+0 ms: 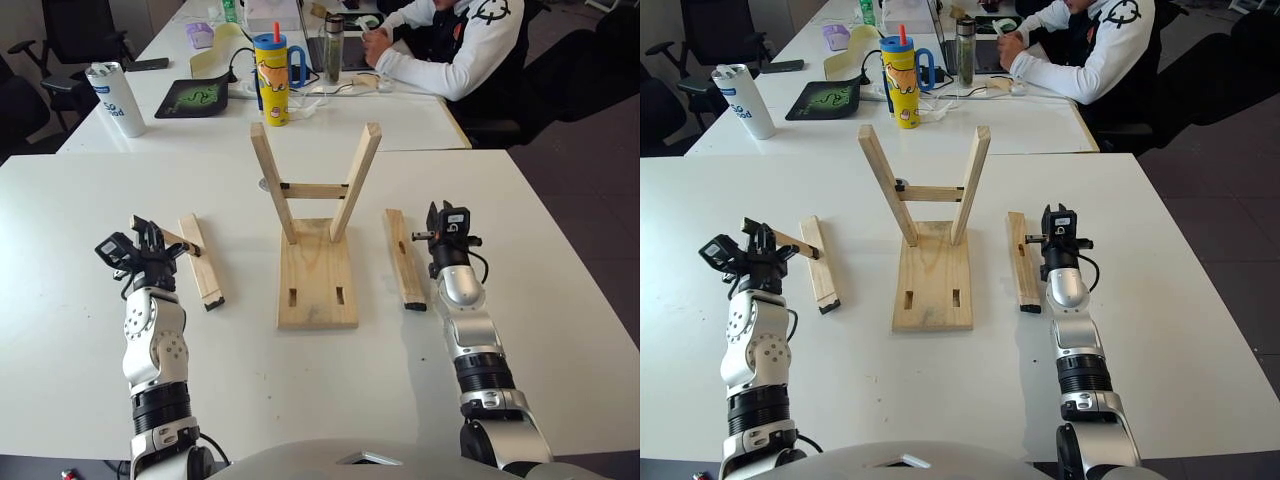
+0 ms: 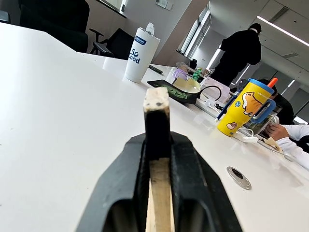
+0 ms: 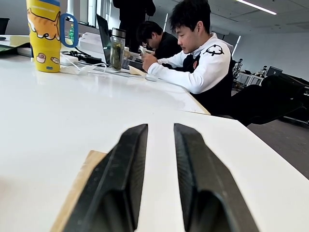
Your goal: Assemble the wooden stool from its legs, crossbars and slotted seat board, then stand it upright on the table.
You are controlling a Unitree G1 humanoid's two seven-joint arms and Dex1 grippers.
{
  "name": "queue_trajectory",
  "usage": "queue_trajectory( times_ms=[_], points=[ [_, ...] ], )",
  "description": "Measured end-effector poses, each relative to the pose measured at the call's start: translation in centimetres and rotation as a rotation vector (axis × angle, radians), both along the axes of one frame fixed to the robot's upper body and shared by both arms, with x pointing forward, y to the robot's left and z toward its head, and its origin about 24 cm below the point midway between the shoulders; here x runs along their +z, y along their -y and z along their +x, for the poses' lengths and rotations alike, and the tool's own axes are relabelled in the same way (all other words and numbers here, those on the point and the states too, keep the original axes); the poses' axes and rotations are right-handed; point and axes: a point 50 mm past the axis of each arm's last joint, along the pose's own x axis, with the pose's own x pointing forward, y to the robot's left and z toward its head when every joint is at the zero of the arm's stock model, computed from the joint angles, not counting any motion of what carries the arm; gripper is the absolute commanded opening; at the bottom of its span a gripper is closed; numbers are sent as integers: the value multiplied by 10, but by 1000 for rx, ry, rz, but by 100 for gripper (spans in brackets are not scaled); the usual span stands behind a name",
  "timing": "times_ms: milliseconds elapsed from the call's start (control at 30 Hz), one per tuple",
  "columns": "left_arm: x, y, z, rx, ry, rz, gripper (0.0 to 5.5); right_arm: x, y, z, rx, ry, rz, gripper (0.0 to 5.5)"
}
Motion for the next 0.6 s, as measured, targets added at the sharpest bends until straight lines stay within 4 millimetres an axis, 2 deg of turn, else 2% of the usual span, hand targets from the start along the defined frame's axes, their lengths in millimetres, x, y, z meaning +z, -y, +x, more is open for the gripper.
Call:
queue_trajectory(
  times_ms=[167,433,600],
  points=[
    [1,2,8,-8,-18,45,41,-1,-1,-1,5,-5,-1,100],
    [6,22,23,-192,-108,405,41,-1,-1,-1,6,-5,-8,100],
    [4,25,22,-229,-122,475,41,-1,-1,-1,5,-5,-8,100]
  ],
)
